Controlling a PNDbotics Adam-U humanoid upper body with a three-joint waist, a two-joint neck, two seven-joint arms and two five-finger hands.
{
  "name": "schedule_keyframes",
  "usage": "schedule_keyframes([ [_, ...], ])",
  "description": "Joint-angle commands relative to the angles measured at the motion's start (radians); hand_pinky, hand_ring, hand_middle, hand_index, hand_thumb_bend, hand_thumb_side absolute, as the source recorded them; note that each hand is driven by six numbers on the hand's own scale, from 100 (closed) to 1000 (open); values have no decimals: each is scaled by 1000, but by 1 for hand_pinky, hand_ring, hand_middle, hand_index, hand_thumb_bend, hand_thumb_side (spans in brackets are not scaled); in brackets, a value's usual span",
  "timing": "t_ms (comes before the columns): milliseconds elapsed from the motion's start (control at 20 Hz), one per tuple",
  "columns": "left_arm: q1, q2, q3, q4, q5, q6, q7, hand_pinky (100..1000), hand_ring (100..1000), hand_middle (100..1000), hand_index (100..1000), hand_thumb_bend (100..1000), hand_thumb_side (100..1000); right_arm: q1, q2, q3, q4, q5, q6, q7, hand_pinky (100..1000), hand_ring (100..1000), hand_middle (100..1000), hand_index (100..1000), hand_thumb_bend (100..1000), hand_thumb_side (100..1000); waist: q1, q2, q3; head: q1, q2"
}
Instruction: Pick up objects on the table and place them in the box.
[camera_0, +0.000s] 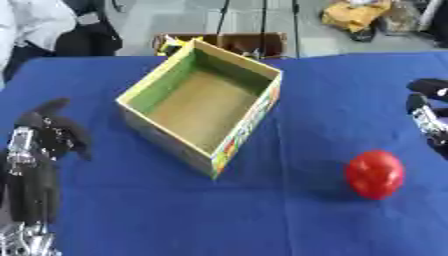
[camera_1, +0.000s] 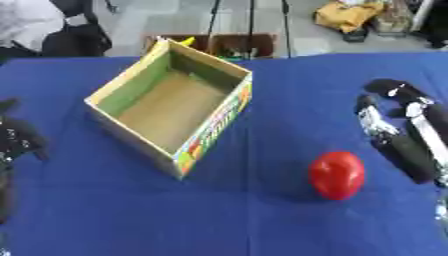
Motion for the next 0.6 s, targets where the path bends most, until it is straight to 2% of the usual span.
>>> schedule_keyframes([
  [50, -7, 6, -3, -20, -5, 6, 0, 324, 441, 444, 779, 100, 1000, -4, -11, -8, -15, 0, -2, -1, 804, 926, 915, 903, 100, 1000, -2, -20, 0, 1, -7],
  [400, -8, 6, -2, -20, -5, 8, -3, 325, 441, 443, 779, 100, 1000, 4, -25, -1, -15, 7, -10, 14, 806, 930, 918, 908, 100, 1000, -4, -22, 1, -5, -5],
  [450, -8, 6, -2, -20, -5, 8, -3, 325, 441, 443, 779, 100, 1000, 8, -34, 3, -15, 11, -16, 23, 806, 931, 919, 911, 149, 1000, -4, -22, 1, -7, -4],
  [600, -8, 7, -3, -20, -5, 8, -5, 325, 441, 443, 779, 100, 1000, 20, -75, 15, -15, 26, -45, 70, 808, 937, 912, 921, 402, 1000, -7, -22, 1, -10, -3],
])
